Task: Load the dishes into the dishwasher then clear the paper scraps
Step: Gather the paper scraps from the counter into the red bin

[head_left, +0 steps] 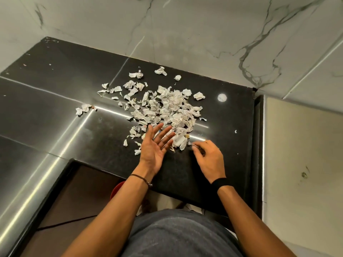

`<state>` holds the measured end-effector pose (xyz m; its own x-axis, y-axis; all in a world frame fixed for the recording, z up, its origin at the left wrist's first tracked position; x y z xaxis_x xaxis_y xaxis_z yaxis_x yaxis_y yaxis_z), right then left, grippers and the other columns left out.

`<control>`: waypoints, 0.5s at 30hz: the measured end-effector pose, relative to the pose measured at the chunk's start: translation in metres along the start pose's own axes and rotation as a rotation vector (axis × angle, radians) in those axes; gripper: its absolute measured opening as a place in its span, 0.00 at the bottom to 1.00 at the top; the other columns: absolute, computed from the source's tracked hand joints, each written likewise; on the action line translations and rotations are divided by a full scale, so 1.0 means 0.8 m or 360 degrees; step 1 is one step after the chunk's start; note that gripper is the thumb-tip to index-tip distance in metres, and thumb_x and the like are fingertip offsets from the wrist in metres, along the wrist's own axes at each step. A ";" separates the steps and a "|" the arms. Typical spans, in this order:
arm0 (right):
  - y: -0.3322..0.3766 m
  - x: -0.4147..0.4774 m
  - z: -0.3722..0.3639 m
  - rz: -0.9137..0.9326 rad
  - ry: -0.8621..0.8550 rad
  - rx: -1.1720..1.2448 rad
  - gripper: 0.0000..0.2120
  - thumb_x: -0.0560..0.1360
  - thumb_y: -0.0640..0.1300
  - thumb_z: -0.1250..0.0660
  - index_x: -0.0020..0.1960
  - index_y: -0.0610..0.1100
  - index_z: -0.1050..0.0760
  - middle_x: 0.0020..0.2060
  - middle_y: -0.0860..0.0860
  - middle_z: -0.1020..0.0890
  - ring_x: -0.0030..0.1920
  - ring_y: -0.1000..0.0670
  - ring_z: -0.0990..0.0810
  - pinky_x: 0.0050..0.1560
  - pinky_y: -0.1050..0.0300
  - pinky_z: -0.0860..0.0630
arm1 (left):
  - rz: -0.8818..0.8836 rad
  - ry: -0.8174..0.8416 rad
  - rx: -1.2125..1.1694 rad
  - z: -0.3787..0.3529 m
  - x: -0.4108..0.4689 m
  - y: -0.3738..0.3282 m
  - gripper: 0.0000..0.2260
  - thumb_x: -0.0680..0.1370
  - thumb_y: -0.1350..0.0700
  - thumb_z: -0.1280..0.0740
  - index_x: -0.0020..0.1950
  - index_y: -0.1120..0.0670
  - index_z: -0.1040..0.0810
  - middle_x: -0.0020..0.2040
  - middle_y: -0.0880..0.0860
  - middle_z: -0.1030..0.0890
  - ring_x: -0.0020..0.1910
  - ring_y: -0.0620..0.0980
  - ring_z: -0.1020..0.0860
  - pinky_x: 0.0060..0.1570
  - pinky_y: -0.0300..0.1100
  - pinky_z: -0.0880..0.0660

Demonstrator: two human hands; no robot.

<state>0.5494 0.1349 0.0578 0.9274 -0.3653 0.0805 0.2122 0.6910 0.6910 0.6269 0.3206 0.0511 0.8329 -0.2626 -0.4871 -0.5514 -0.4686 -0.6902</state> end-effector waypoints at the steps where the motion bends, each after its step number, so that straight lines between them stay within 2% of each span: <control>1: 0.014 -0.002 0.003 -0.0003 -0.0049 0.0112 0.07 0.79 0.47 0.30 0.56 0.48 0.17 0.49 0.56 0.19 0.51 0.56 0.21 0.55 0.59 0.24 | 0.0013 0.0008 0.0019 -0.003 0.002 0.002 0.25 0.84 0.40 0.41 0.72 0.56 0.26 0.63 0.58 0.17 0.63 0.56 0.18 0.65 0.50 0.25; 4: 0.072 -0.004 0.001 0.0099 -0.0102 0.0346 0.07 0.79 0.45 0.29 0.56 0.47 0.17 0.49 0.55 0.18 0.50 0.57 0.20 0.54 0.63 0.23 | 0.0127 0.0053 -0.0008 -0.011 0.010 0.010 0.24 0.84 0.42 0.41 0.72 0.58 0.26 0.63 0.59 0.17 0.65 0.57 0.20 0.65 0.49 0.24; 7: 0.113 -0.009 -0.027 0.0199 0.0121 0.0344 0.11 0.78 0.49 0.28 0.59 0.49 0.18 0.51 0.56 0.18 0.51 0.56 0.20 0.53 0.61 0.23 | 0.0267 0.0095 -0.0235 -0.015 0.015 0.015 0.26 0.84 0.41 0.42 0.72 0.60 0.27 0.65 0.62 0.19 0.64 0.58 0.21 0.61 0.50 0.22; 9: 0.124 -0.014 -0.039 0.0205 0.0198 0.0352 0.15 0.77 0.53 0.28 0.61 0.49 0.18 0.53 0.57 0.18 0.54 0.56 0.20 0.55 0.61 0.24 | 0.0362 0.0113 -0.0419 -0.011 0.016 0.015 0.27 0.83 0.39 0.41 0.69 0.60 0.24 0.66 0.62 0.19 0.63 0.58 0.20 0.61 0.51 0.21; 12: 0.112 -0.019 -0.028 0.0101 -0.0018 0.0445 0.08 0.78 0.47 0.28 0.56 0.47 0.17 0.50 0.56 0.17 0.51 0.54 0.18 0.52 0.61 0.22 | 0.0427 0.0098 -0.0647 0.004 0.018 0.012 0.26 0.82 0.39 0.38 0.61 0.62 0.20 0.66 0.63 0.20 0.64 0.60 0.19 0.65 0.52 0.23; 13: 0.101 -0.021 -0.025 0.0059 -0.0079 0.0376 0.06 0.78 0.45 0.28 0.55 0.47 0.18 0.49 0.56 0.17 0.50 0.55 0.18 0.51 0.60 0.22 | 0.0429 0.0086 -0.0674 0.012 0.020 0.010 0.26 0.82 0.39 0.37 0.59 0.62 0.19 0.66 0.63 0.20 0.63 0.59 0.19 0.64 0.52 0.22; 15: 0.078 -0.022 -0.033 -0.0030 -0.0034 0.0158 0.06 0.78 0.44 0.28 0.55 0.47 0.18 0.48 0.56 0.18 0.48 0.57 0.19 0.51 0.58 0.21 | 0.0424 0.0061 -0.0679 0.025 0.021 0.004 0.25 0.82 0.40 0.37 0.59 0.62 0.18 0.65 0.62 0.19 0.63 0.58 0.18 0.64 0.51 0.22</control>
<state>0.5546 0.2011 0.0804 0.9166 -0.3915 0.0810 0.1971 0.6188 0.7604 0.6380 0.3317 0.0297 0.6712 -0.4471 -0.5912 -0.6836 -0.6819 -0.2604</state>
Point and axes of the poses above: each hand's wrist, its own x-axis towards the middle knuckle, its own z-axis out of the back of the hand, y = z × x, the point moved 6 cm from there along x, towards the middle knuckle
